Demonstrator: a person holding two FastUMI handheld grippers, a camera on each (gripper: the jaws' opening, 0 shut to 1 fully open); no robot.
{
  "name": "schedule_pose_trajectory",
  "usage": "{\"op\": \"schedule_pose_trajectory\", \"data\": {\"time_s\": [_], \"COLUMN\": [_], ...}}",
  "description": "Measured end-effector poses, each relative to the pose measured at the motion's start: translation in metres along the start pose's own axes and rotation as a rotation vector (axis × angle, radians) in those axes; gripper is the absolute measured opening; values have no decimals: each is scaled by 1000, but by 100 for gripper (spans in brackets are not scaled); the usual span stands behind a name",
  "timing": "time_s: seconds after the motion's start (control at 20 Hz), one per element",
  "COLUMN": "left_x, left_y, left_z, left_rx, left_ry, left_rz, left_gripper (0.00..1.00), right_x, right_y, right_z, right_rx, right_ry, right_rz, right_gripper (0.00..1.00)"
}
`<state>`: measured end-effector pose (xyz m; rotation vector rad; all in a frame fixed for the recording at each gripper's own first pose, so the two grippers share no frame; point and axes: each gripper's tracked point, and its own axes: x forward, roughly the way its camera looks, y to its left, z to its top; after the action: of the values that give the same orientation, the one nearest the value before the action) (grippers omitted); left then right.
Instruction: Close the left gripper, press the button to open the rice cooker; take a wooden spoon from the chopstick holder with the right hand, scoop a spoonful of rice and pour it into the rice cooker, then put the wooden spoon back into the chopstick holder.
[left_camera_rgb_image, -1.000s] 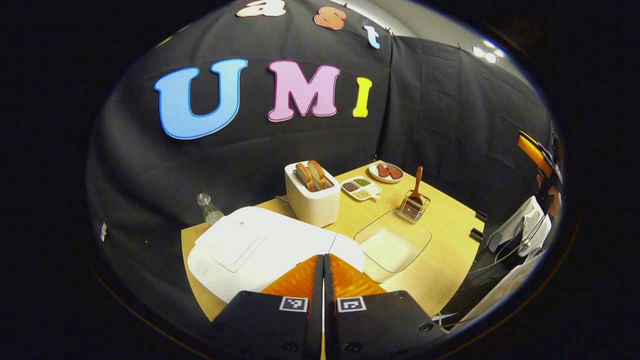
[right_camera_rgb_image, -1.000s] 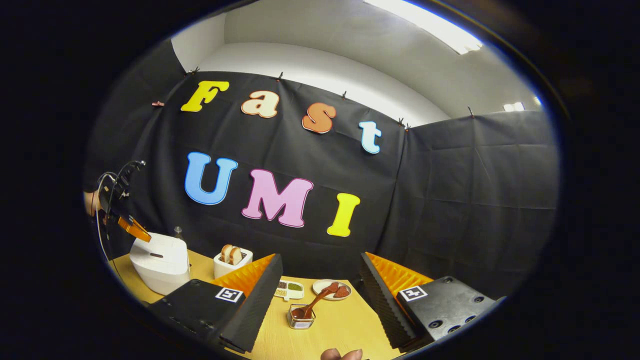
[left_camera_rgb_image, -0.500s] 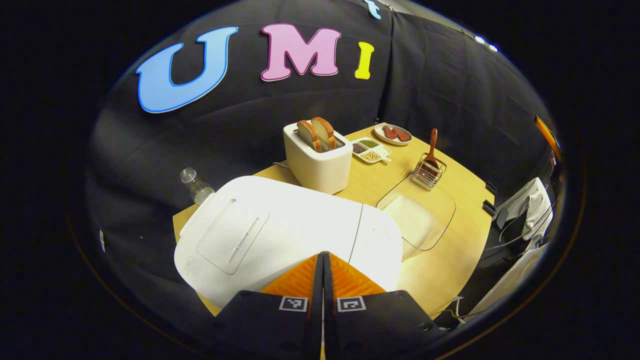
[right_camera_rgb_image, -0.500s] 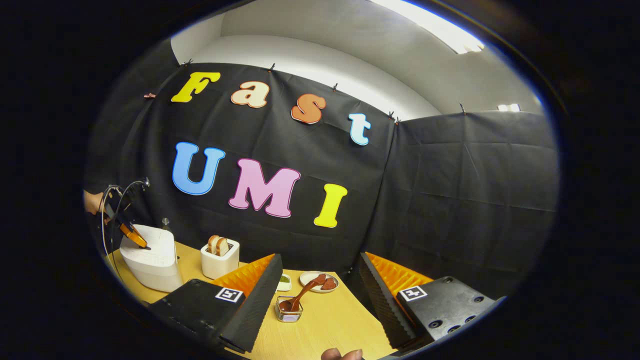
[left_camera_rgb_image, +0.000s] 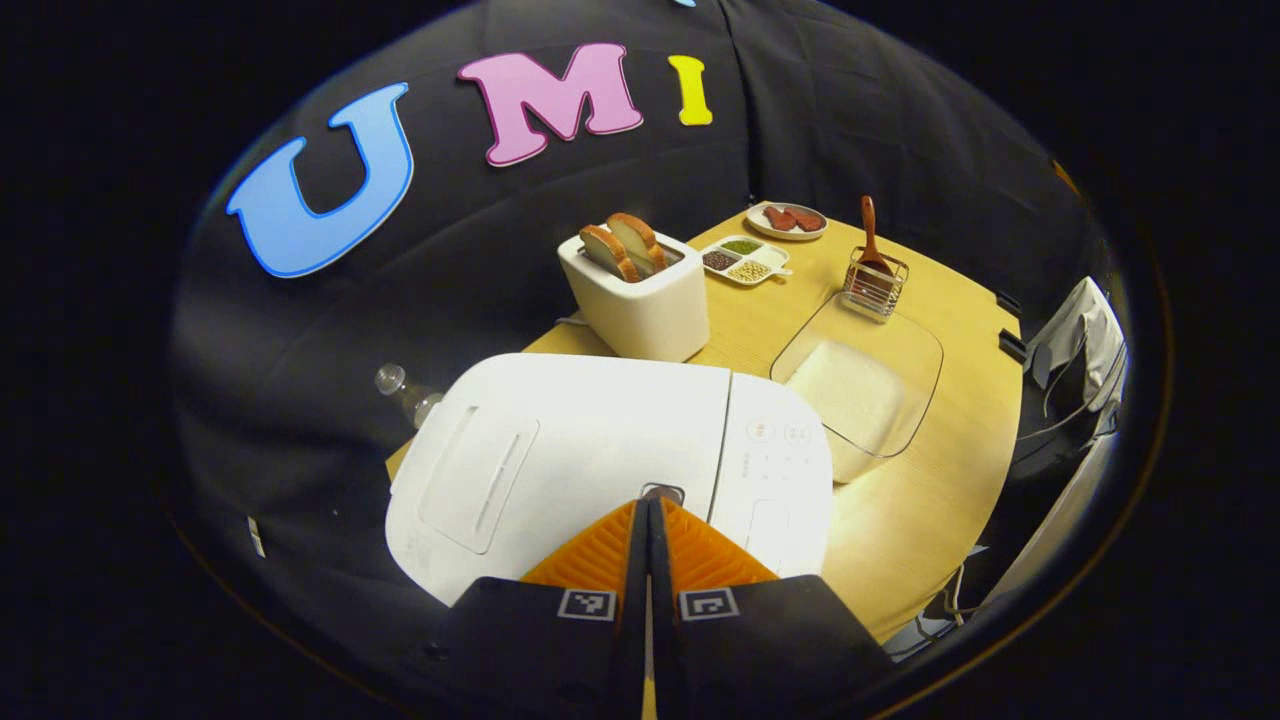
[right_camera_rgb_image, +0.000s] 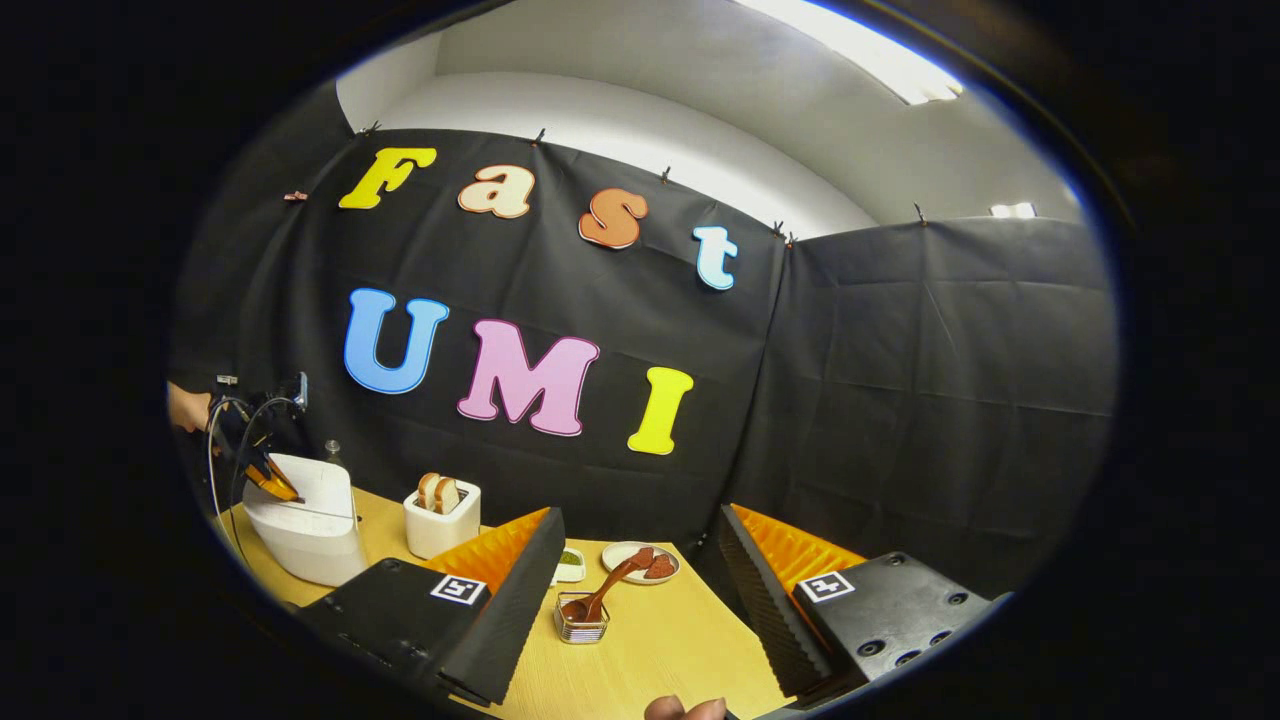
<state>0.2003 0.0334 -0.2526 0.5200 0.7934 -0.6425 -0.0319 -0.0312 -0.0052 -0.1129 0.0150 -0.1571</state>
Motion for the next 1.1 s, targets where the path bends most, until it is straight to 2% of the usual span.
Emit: {"op": "schedule_pose_trajectory", "data": {"time_s": [0.15,0.25,0.35,0.45,0.5,0.55,0.6,0.65,0.75,0.85,1.1], "left_x": [-35,-66,-108,-150,-167,-179,-189,-201,-212,-218,-225], "left_y": [32,60,82,82,77,69,62,57,38,16,-33], "left_z": [36,60,87,113,120,120,120,119,113,109,88], "left_rx": [-31,-29,21,44,38,16,-15,-41,-87,-146,-299], "left_ry": [-152,-267,-411,-572,-632,-670,-700,-722,-750,-785,-781], "left_rz": [159,313,475,570,589,597,608,619,610,572,495], "left_gripper": [9,10,12,28,25,44,55,90,95,96,97], "right_x": [-2,-5,-9,-12,-13,-14,-16,-17,-19,-20,-21], "right_y": [-1,-4,-6,-7,-7,-6,-7,-7,-6,-5,-4], "right_z": [-1,-1,3,3,2,3,3,5,7,6,-1], "right_rx": [-8,-12,-5,-2,-2,0,3,3,3,2,20], "right_ry": [-1,2,-7,-6,-5,-5,-7,-8,-13,-15,-2], "right_rz": [0,-3,-4,-2,0,3,6,7,13,22,43], "right_gripper": [97,97,97,97,97,97,97,97,97,97,97]}}
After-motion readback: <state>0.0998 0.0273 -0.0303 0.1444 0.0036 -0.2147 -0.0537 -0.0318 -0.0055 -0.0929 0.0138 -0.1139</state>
